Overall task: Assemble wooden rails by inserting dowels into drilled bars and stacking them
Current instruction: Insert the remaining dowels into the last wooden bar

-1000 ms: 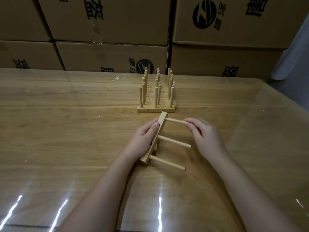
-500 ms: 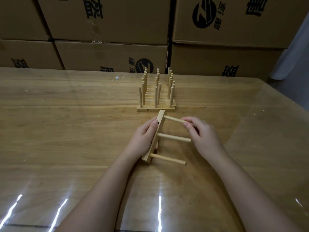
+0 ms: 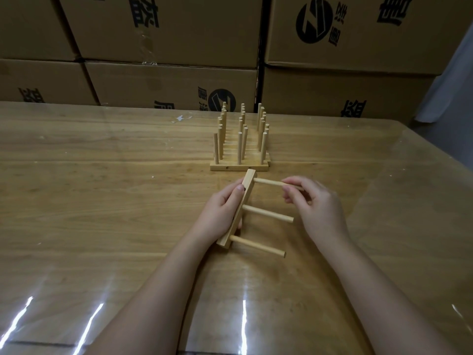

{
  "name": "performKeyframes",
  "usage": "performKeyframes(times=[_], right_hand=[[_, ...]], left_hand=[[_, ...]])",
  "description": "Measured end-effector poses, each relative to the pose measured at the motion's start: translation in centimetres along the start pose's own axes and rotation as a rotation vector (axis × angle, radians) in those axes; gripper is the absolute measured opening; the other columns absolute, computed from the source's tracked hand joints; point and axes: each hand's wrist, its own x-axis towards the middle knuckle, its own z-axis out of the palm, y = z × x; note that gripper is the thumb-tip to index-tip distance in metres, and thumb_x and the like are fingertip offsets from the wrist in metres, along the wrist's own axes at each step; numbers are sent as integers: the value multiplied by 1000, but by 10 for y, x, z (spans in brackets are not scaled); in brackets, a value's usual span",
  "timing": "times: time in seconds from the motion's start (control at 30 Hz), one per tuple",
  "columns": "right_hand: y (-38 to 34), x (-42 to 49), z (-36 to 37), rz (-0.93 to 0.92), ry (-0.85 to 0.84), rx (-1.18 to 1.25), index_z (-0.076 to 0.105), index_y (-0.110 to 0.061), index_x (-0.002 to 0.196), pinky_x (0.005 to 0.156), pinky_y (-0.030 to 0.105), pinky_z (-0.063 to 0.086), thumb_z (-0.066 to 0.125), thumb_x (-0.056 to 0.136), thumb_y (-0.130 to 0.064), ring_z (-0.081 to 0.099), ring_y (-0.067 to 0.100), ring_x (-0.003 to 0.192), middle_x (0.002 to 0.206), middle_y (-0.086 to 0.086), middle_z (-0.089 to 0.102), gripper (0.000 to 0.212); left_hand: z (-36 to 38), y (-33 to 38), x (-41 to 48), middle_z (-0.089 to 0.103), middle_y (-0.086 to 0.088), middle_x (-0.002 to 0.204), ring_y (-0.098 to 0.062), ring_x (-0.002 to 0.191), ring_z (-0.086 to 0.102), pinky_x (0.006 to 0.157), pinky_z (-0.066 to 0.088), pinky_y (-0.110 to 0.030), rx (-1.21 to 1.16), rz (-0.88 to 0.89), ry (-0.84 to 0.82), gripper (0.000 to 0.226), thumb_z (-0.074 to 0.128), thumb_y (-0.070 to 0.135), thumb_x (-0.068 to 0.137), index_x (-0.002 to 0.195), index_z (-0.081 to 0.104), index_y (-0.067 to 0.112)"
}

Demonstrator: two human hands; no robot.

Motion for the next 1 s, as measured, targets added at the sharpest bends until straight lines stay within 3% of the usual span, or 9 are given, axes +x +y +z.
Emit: performKeyframes(times=[0.3, 0.47, 0.6, 0.7, 0.77, 0.87, 0.9, 1.0], right_hand=[[2, 2, 1, -13, -3, 4, 68, -9, 100, 70, 23, 53, 61, 88, -8, 66, 8, 74, 83, -4, 64, 14], [2, 2, 4, -9, -69, 16, 62, -9, 114, 72, 4, 42, 52, 93, -10, 61, 1, 80, 92, -8, 57, 23], [5, 2, 5, -22, -52, 21, 63, -8, 111, 72, 10, 45, 49, 94, -5, 64, 10, 78, 89, -5, 59, 22], [9, 1, 5, 27, -77, 11, 56, -16, 123, 72, 7, 43, 47, 95, -23, 61, 3, 87, 100, -7, 59, 30], [12, 0, 4, 91, -45, 6, 48, -22, 129, 71, 11, 42, 42, 95, -35, 57, 1, 91, 103, -10, 58, 37], [12, -1, 3, 150, 83, 58, 51, -22, 103, 63, 29, 48, 40, 96, -42, 61, 14, 77, 85, -7, 61, 24], [9, -1, 3, 161, 84, 76, 50, -21, 90, 61, 37, 48, 38, 93, -48, 60, 16, 68, 76, -7, 60, 29], [-2, -8, 6, 133, -95, 110, 49, -27, 73, 54, 41, 46, 31, 84, -65, 54, 12, 52, 58, -5, 58, 44]], left_hand=[[1, 6, -2, 59, 16, 51, -7, 46, 54, 46, 47, -18, 23, 7, -9, 27, 37, 30, 102, 106, 48, 55], [0, 7, -3, 60, 16, 52, -6, 46, 55, 47, 48, -18, 6, -5, -13, 26, 37, 32, 102, 105, 48, 55], [0, 7, -2, 62, 19, 54, -5, 46, 55, 46, 48, -18, 10, -9, -17, 28, 37, 31, 103, 102, 48, 56], [0, 5, -2, 62, 17, 55, -4, 48, 56, 48, 48, -18, 14, -15, -8, 26, 37, 33, 102, 105, 49, 55], [-1, 2, 0, 63, 13, 58, -3, 49, 58, 49, 48, -18, -15, -30, 33, 26, 36, 33, 102, 120, 52, 43], [-3, -1, 4, 61, 4, 67, -6, 51, 59, 51, 49, -20, -89, -38, 169, 33, 33, 31, 103, 133, 48, 26], [-3, -2, 5, 60, 0, 71, -6, 52, 59, 51, 49, -21, -113, -40, 214, 32, 32, 32, 103, 132, 46, 26], [-4, -4, 7, 59, -7, 75, -5, 49, 58, 50, 49, -22, -167, -68, 343, 26, 30, 32, 104, 119, 50, 23]])
